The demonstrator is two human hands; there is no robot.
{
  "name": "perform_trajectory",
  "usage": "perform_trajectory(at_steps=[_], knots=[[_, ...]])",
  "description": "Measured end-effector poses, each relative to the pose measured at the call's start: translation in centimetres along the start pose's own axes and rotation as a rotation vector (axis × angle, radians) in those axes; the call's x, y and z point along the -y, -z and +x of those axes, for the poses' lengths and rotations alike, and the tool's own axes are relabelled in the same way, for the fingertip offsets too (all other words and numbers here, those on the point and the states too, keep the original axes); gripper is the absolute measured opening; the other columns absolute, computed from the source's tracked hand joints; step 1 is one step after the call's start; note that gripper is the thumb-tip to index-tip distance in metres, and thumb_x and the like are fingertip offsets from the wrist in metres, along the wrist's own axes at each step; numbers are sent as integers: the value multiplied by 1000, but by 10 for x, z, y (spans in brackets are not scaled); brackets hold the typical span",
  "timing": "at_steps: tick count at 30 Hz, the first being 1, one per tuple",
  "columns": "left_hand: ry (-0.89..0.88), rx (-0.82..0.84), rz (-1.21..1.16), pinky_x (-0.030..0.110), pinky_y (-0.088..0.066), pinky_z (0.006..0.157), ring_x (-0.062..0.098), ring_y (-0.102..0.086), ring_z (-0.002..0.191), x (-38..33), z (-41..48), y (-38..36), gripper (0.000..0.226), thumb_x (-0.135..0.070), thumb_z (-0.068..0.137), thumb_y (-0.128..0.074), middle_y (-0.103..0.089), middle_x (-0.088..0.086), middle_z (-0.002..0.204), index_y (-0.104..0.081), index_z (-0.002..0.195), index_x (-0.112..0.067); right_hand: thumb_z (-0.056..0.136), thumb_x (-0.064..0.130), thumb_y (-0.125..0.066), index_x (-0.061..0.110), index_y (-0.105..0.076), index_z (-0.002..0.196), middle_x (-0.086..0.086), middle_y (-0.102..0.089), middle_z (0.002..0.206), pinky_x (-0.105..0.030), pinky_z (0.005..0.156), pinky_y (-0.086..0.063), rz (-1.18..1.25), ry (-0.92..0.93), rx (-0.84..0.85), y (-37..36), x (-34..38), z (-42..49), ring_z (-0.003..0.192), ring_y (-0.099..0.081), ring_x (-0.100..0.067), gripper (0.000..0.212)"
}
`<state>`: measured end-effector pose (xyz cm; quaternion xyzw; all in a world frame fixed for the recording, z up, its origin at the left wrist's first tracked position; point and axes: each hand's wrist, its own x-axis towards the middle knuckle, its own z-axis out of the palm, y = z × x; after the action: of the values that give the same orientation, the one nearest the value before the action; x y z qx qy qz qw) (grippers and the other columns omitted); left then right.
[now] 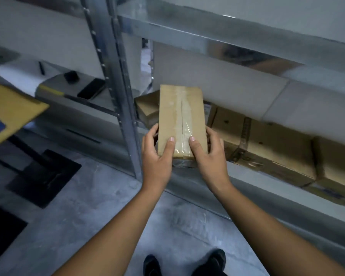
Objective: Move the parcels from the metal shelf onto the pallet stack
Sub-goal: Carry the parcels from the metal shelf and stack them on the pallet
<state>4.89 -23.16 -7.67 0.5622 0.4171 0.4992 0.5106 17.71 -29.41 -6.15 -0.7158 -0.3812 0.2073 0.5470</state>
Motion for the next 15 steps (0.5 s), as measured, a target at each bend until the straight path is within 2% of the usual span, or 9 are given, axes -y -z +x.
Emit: perform_trajectory(at_steps=[3,5,7,9,11,15], knots=[[-14,-104,32,14,-53,92,-8,-57,120,3,16,57,50,-37,97,-66,-51,-25,134,-51,145,-36,98,52,-65,31,-50,149,4,-47,133,4,84,-38,-25,30,101,-61,16,-2,111,-49,20,58],[-16,-156,42,6,-49,87,-13,-55,120,4,25,92,53,-39,97,-65,-46,-32,134,-49,148,-39,97,61,-59,34,-44,151,9,-42,132,-4,87,-43,-36,59,182,-96,26,-5,113,-49,13,62],[-12,-219,46,5,-49,87,-13,-53,121,7,32,123,54,-41,97,-65,-46,-32,135,-48,148,-41,95,65,-56,37,-42,152,11,-42,132,-10,87,-45,-34,85,258,-128,36,-4,114,-50,12,65],[1,-304,61,8,-49,92,-12,-52,124,11,41,154,60,-42,97,-65,-46,-24,140,-46,153,-34,95,63,-57,37,-44,151,11,-44,132,-3,85,-42,-32,127,328,-163,44,0,113,-47,21,63],[16,-386,79,8,-47,95,-13,-51,125,15,50,184,62,-41,98,-65,-45,-25,140,-44,156,-32,99,56,-60,34,-46,150,11,-45,130,5,84,-37,-27,161,404,-199,52,4,110,-44,29,58],[42,-502,129,2,-43,92,-18,-49,123,25,76,246,60,-37,100,-65,-43,-30,139,-42,156,-33,102,50,-61,30,-49,150,15,-46,126,7,85,-34,15,185,549,-279,64,13,110,-43,29,53]])
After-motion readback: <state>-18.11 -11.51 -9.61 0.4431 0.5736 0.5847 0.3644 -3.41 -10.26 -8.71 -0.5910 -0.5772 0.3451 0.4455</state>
